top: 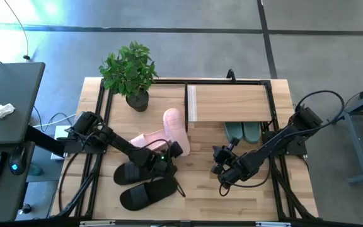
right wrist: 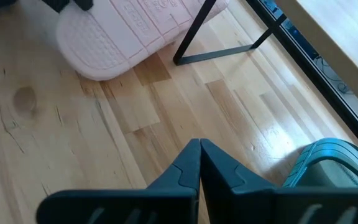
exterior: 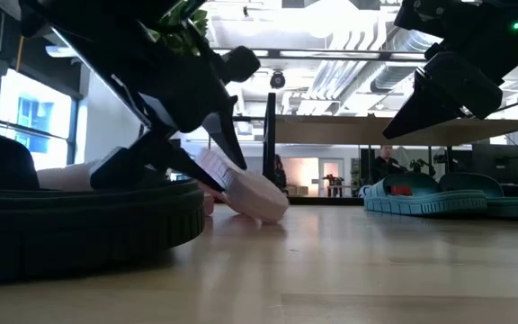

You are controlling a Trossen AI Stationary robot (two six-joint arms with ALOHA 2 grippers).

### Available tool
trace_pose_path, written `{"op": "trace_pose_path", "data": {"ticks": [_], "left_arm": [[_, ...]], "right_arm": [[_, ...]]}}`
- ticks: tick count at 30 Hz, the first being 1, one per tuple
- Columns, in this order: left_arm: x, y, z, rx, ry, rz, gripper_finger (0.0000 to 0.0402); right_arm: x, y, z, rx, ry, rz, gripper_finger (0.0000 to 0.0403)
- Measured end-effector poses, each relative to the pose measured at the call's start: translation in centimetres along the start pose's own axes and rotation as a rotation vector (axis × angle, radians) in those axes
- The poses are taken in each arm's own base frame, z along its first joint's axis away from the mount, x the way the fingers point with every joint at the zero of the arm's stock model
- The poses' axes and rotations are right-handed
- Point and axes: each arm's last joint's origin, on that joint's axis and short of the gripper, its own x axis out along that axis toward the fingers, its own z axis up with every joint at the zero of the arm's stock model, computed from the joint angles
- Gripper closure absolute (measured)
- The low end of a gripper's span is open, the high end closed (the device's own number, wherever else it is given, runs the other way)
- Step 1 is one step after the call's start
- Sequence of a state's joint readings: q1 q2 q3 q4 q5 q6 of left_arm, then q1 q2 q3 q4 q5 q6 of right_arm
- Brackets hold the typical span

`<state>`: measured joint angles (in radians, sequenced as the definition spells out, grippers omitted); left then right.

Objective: Pick and place slides into the shelf
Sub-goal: Put the right pink slide under the shelf

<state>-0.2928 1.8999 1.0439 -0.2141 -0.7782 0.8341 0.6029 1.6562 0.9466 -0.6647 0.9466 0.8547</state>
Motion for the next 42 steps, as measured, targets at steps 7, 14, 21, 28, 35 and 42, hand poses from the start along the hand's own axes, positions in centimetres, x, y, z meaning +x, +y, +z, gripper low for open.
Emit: {"op": "trace_pose_path", "data": {"ticks": [7, 14, 21, 28, 35, 42], "left_arm": [[0.8, 0.5, -0.7, -0.012, 0.025, -0.008, 0.0252], [0.9, 0.8, -0.7, -0.032, 0.022, 0.01, 0.0252], [1.4, 1.5, -0.7, -0.132, -0.019, 0.022, 0.0253], [2.0, 1.8, -1.3, -0.248, -0.002, 0.011, 0.0321], [1.3, 1.2, -0.8, -0.26, -0.012, 0.003, 0.0374], [-1.0, -0.2, 1.0, -0.227, -0.026, 0.059, 0.0379]], "right_arm": [[0.0, 0.0, 0.0, 0.0, 0.0, 0.0, 0.0403], [0.0, 0.0, 0.0, 0.0, -0.011, -0.01, 0.0403], [0.0, 0.0, 0.0, 0.002, -0.012, -0.009, 0.0403], [0.0, 0.0, 0.0, 0.017, -0.011, -0.006, 0.0403], [0.0, 0.0, 0.1, 0.022, -0.012, -0.007, 0.0403], [0.0, 0.0, 0.1, 0.022, -0.02, -0.014, 0.0403]]}}
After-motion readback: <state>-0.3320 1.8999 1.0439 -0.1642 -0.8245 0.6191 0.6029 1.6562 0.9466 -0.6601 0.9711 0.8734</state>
